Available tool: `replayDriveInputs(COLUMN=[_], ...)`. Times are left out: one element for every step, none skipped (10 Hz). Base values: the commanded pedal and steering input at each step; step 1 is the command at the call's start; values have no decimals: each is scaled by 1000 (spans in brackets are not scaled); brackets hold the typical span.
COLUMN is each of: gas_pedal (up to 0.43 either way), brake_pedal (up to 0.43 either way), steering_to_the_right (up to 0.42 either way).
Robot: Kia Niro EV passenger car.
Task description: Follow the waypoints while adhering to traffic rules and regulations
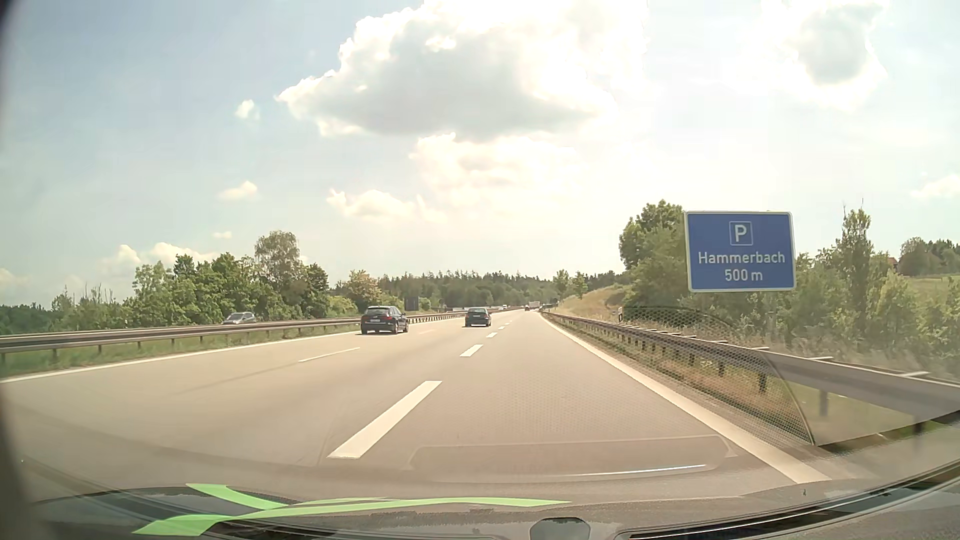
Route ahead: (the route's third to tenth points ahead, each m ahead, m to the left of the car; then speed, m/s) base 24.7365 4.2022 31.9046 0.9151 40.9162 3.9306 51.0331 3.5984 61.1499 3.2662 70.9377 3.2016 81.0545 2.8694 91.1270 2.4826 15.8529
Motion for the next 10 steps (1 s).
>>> replayDriveInputs(gas_pedal=[319, 319, 331, 331, 339, 358, 390, 398, 409, 409], brake_pedal=[0, 0, 0, 0, 0, 0, 0, 0, 0, 0], steering_to_the_right=[0, 0, 0, 0, -1, -2, -2, -2, -2, -2])
